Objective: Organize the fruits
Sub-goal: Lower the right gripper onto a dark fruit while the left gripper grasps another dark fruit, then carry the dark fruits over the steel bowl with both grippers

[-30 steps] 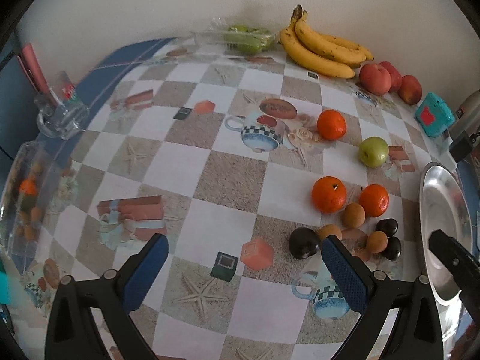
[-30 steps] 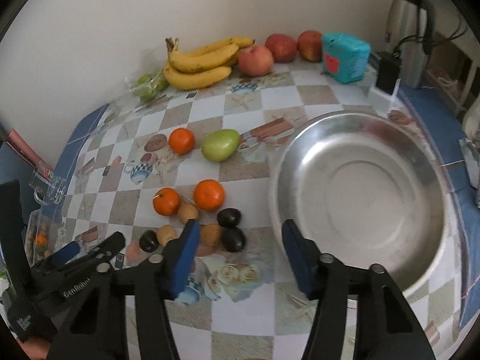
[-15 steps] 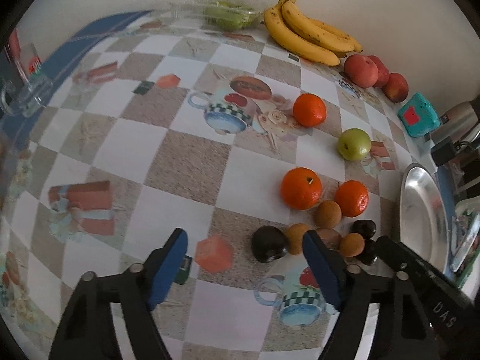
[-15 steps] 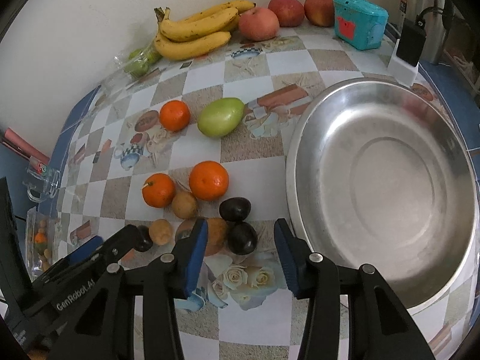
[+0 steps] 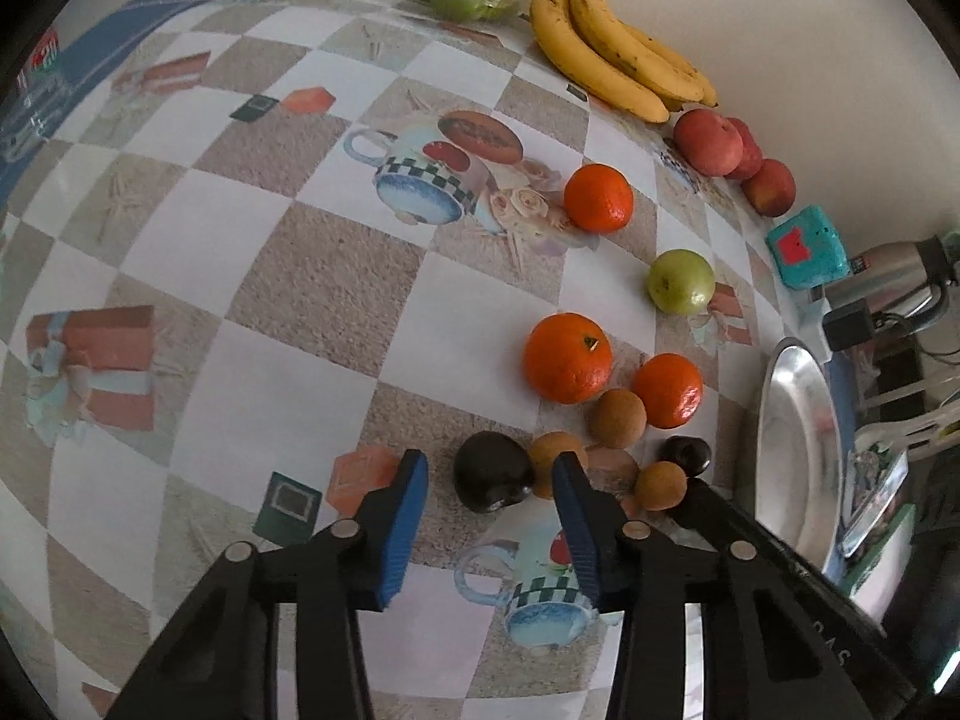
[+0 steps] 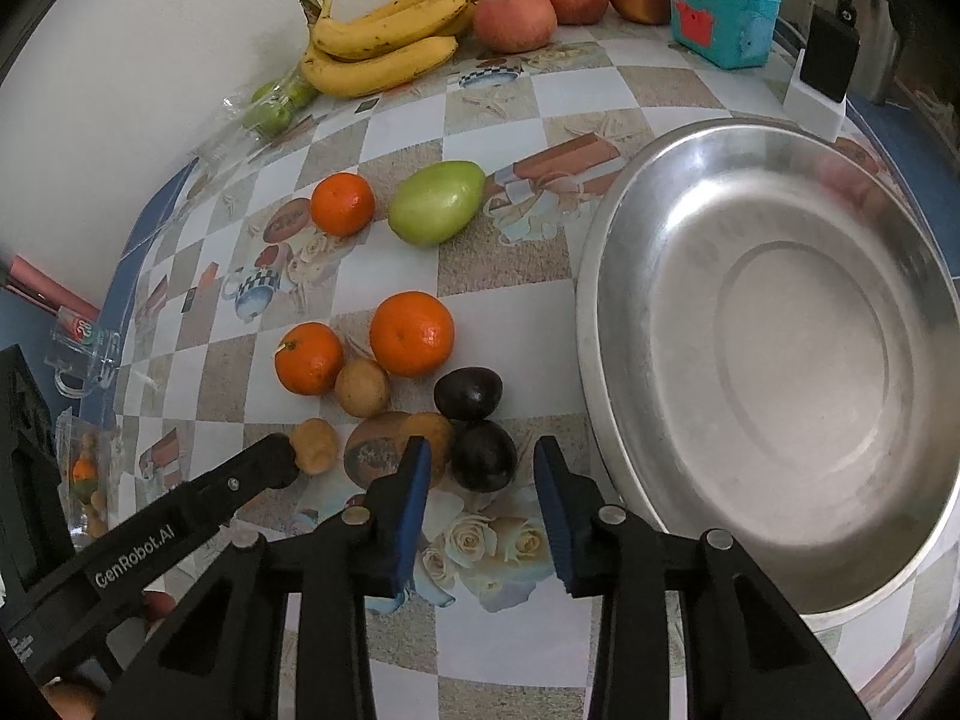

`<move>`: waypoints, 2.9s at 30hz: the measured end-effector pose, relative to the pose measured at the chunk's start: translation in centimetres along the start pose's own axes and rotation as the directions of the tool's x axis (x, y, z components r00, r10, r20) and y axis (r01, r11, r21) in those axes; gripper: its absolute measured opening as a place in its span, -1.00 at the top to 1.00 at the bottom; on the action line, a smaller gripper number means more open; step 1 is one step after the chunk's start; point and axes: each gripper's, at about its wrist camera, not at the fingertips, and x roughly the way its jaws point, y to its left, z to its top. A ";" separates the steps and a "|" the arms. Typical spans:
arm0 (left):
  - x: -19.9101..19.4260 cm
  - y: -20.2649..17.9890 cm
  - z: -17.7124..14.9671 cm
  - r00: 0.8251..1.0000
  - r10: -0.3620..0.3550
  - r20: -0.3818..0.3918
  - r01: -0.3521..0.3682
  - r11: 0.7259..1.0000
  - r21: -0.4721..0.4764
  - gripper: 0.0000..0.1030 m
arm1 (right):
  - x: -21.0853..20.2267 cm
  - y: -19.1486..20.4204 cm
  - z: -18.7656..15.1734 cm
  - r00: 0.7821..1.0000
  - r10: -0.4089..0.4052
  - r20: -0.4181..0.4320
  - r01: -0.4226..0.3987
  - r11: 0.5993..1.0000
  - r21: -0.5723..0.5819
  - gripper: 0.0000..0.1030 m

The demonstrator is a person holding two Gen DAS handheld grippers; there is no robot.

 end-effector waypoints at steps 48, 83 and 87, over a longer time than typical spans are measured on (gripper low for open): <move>-3.1 -0.1 2.6 0.995 0.049 0.091 -0.040 0.994 -0.101 0.44 | -2.6 0.9 2.4 0.994 0.058 0.098 -0.061 0.998 0.025 0.56; -0.5 -17.6 -0.8 0.993 -0.108 0.049 0.084 0.932 0.354 0.44 | -7.7 -13.3 3.9 0.968 -0.135 0.209 0.043 0.917 0.396 0.55; 0.4 -19.7 -2.8 0.994 -0.103 0.026 0.081 0.897 0.435 0.43 | -8.9 -15.0 3.2 0.958 -0.179 0.225 0.061 0.892 0.447 0.55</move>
